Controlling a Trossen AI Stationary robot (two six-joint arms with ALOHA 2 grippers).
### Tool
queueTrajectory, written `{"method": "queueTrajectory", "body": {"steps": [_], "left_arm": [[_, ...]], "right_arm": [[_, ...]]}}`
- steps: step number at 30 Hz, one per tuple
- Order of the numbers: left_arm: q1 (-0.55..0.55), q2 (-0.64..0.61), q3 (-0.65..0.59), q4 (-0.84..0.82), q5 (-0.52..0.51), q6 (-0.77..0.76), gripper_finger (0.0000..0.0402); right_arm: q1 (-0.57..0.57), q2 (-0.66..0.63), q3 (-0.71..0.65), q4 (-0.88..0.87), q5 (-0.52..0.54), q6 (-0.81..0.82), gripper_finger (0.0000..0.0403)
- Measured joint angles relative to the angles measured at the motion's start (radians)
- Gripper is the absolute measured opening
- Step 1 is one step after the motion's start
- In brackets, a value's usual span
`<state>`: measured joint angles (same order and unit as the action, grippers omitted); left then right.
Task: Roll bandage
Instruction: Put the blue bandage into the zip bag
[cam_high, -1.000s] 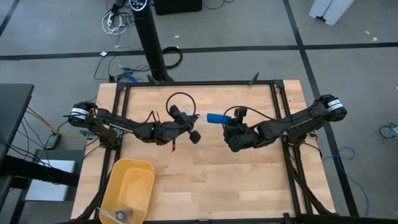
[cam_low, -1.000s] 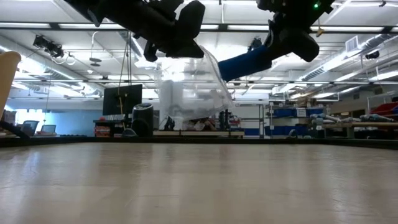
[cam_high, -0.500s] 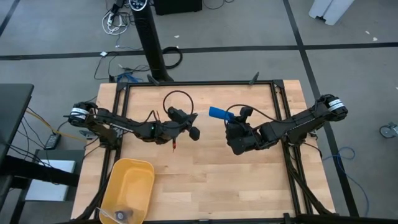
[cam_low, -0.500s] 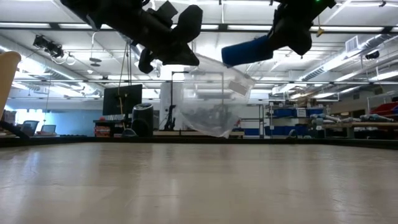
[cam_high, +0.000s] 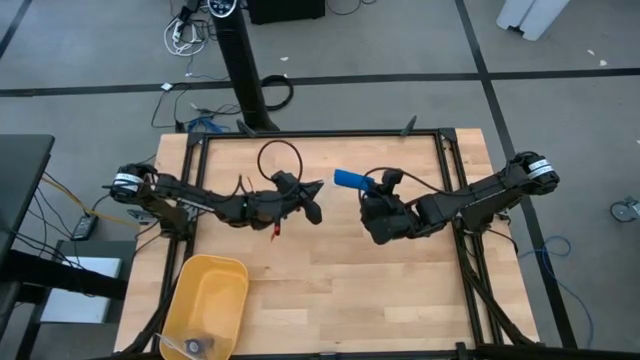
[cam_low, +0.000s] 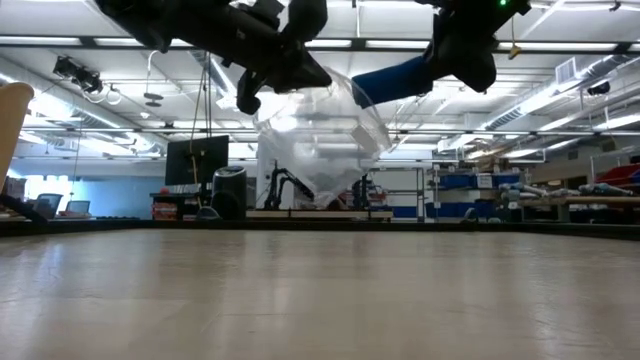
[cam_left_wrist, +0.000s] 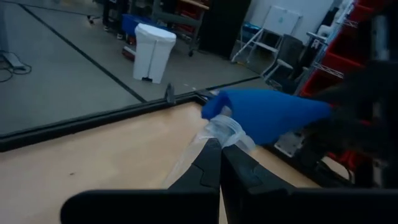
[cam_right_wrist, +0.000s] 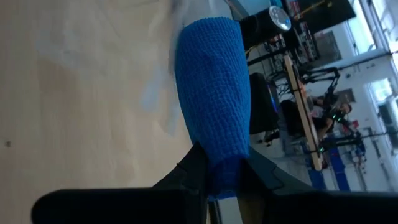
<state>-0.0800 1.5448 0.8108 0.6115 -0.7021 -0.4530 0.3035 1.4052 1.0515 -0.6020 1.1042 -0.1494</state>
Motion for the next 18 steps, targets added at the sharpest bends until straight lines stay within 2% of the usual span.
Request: {"method": "queueTrajectory", "body": {"steps": [11,18], "left_arm": [[0.024,0.0,0.0,0.08,0.048,0.027,0.0004],[0.036,0.0,-0.001,0.058,0.118,0.028,0.0004]], "right_arm": [[0.001,0.0,-0.013,0.041,-0.047,-0.195,0.0054],[-0.007,-0.001,-0.013,0.136,-0.069,-0.315,0.0054]]}}
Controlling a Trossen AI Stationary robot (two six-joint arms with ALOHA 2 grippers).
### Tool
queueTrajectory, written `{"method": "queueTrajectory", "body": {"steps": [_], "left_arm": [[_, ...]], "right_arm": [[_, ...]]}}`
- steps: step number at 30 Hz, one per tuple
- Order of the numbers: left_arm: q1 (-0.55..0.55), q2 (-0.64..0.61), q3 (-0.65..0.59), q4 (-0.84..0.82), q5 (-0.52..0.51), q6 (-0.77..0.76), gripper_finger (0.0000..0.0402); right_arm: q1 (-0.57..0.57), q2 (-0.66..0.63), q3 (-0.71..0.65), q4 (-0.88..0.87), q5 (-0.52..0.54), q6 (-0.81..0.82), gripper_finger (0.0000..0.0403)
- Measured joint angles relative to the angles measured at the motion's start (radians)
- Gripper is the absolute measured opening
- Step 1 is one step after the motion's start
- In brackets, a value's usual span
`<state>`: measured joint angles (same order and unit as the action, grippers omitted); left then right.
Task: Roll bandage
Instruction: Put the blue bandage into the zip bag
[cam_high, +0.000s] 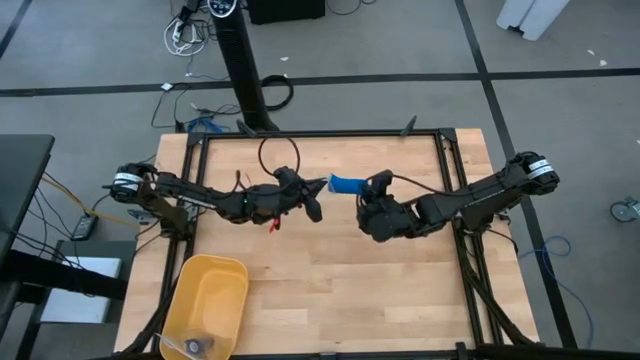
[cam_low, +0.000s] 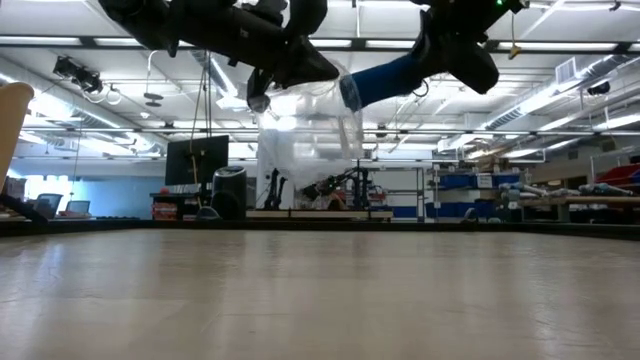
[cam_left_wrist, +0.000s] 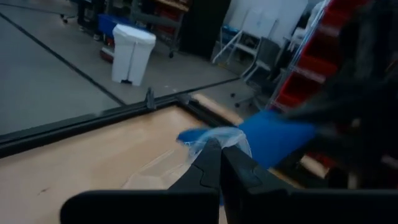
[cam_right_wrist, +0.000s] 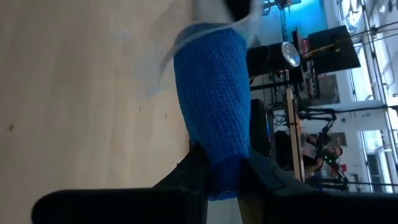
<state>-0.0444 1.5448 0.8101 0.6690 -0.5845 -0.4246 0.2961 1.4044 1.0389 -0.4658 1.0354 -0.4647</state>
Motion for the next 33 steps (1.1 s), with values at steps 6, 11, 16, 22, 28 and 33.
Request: {"method": "queueTrajectory", "body": {"steps": [6,11,16,22,28,33], "left_arm": [[0.0,0.0,0.0,-0.073,0.001,0.019,0.0004],[0.001,0.0,0.0,-0.067,0.014,0.027,0.0004],[0.001,0.0,0.0,-0.059,0.059,0.027,0.0004],[0.001,0.0,0.0,-0.057,0.099,0.027,0.0004],[0.001,0.0,0.0,-0.055,0.128,0.027,0.0004],[0.0,0.0,0.0,-0.051,0.137,0.027,0.0004]], "right_arm": [[-0.003,0.0,0.0,0.006,-0.054,-0.019,0.0054],[-0.015,0.0,0.0,0.001,-0.132,-0.02,0.0054],[-0.073,0.0,0.0,0.001,-0.132,0.017,0.0054],[-0.129,0.0,0.0,0.001,-0.125,0.072,0.0054],[-0.145,0.0,-0.001,0.004,-0.288,0.02,0.0054],[-0.153,0.0,-0.001,0.092,-0.374,-0.009,0.0054]]}}
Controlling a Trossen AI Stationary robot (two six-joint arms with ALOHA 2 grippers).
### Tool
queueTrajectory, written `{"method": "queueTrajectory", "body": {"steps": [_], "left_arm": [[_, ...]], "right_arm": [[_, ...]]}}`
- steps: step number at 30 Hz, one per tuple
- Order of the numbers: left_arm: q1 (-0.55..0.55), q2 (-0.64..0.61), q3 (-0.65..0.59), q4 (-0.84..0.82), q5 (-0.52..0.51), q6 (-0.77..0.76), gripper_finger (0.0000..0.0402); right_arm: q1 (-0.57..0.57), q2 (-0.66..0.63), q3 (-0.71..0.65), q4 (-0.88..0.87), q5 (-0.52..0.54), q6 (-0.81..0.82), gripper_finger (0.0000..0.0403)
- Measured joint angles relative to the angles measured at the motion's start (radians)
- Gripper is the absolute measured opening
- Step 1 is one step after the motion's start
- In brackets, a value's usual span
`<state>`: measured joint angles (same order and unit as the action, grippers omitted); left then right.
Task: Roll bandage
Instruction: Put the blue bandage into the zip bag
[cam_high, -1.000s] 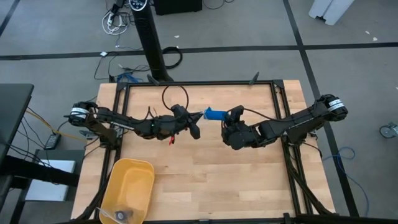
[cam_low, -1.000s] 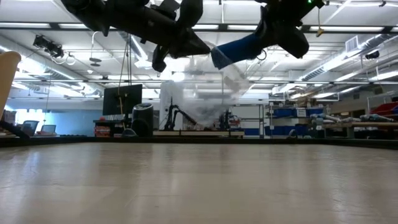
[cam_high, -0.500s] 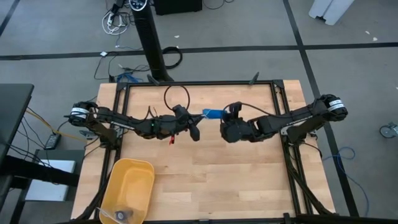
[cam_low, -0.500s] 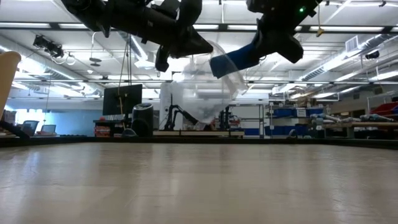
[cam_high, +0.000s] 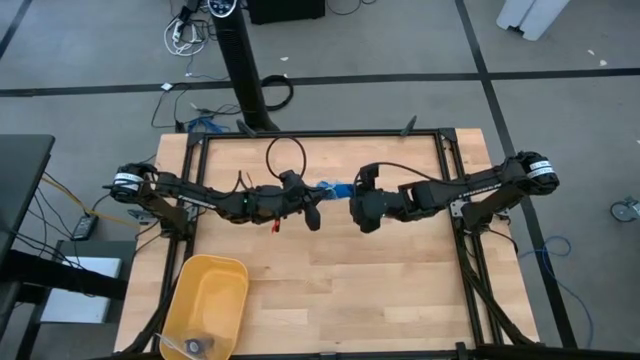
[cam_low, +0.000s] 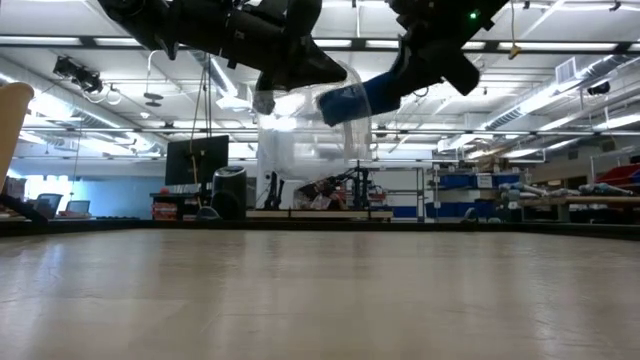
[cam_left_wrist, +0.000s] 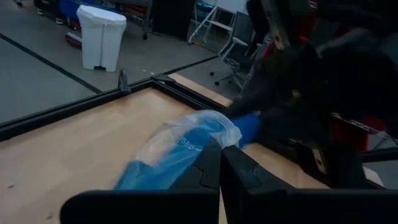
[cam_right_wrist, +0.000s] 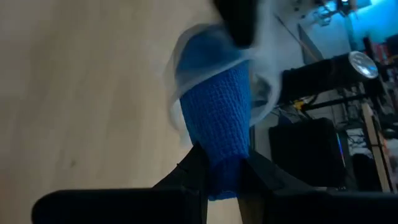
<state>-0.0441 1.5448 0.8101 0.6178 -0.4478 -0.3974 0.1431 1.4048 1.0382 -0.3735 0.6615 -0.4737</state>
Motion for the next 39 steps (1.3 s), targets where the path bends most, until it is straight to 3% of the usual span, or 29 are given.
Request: {"method": "queueTrajectory", "body": {"steps": [10,15,23,33,39], "left_arm": [[-0.007,0.0,0.0,0.039,0.076,0.051,0.0004],[-0.017,0.0,0.0,0.075,0.1,0.082,0.0004],[-0.052,0.0,0.0,0.163,0.09,0.192,0.0004],[-0.076,0.0,-0.074,0.364,0.08,0.261,0.0004],[-0.066,0.001,-0.18,0.538,0.08,0.258,0.0003]], "right_arm": [[-0.078,0.0,0.0,0.105,-0.139,0.038,0.0054],[-0.122,0.0,0.0,0.115,-0.319,0.1,0.0054],[-0.128,0.0,0.0,0.187,-0.435,0.115,0.0052],[-0.122,-0.029,0.0,0.214,-0.418,0.127,0.0054],[-0.083,-0.047,0.0,0.175,-0.292,0.155,0.0128]]}}
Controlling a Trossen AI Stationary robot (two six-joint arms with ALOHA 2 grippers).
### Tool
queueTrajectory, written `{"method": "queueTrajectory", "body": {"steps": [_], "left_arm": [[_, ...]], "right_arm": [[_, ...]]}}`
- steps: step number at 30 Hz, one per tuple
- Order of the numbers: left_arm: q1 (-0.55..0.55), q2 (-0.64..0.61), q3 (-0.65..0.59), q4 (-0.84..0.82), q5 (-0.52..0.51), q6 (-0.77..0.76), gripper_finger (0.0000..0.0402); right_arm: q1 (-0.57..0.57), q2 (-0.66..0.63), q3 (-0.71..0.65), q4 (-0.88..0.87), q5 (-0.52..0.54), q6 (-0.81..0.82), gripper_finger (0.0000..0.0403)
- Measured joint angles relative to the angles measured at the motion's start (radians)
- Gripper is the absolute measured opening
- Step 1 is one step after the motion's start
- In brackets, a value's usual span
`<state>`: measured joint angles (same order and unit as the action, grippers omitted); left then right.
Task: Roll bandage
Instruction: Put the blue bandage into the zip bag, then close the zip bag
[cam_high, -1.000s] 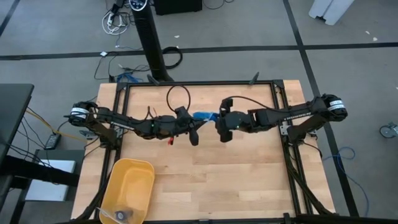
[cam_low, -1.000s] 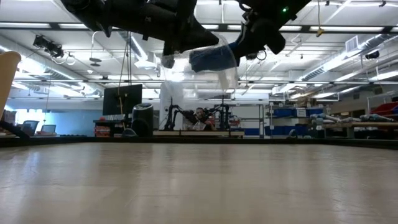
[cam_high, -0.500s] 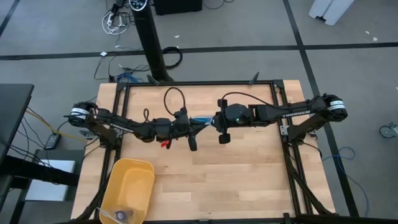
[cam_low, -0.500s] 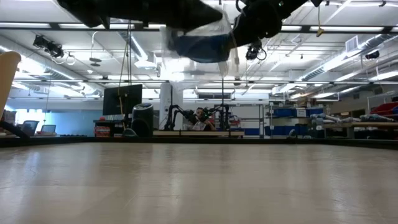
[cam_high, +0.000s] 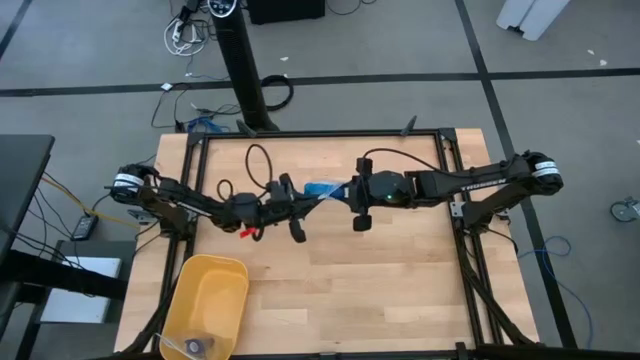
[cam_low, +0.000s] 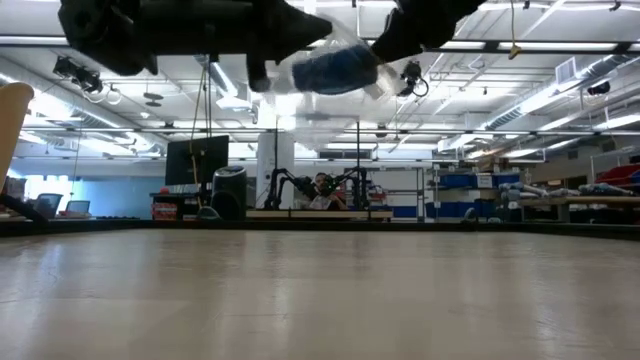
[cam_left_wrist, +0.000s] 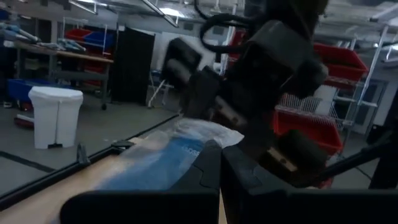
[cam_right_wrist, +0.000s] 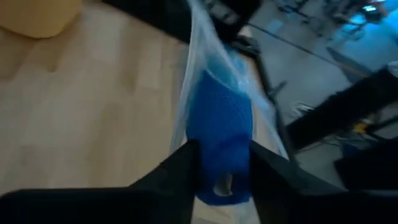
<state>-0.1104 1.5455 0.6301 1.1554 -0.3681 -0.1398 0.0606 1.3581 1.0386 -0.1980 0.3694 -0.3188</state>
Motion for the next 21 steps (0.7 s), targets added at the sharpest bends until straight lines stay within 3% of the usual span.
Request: {"method": "queueTrajectory", "body": {"steps": [4,8,12,21], "left_arm": [[0.007,0.0,-0.036,0.049,0.011,-0.022,0.0003],[0.006,0.0,-0.058,0.125,0.055,-0.021,0.0003],[0.006,-0.001,-0.073,0.208,0.121,-0.021,0.0003],[0.006,-0.002,-0.081,0.293,0.146,-0.02,0.0003]], "right_arm": [[0.041,-0.063,0.0,-0.032,0.076,0.003,0.0183],[0.079,-0.174,0.0,-0.147,0.147,0.051,0.0206],[0.086,-0.281,-0.084,-0.135,0.084,0.131,0.0203],[0.106,-0.41,-0.474,0.42,-0.12,0.23,0.0201]]}}
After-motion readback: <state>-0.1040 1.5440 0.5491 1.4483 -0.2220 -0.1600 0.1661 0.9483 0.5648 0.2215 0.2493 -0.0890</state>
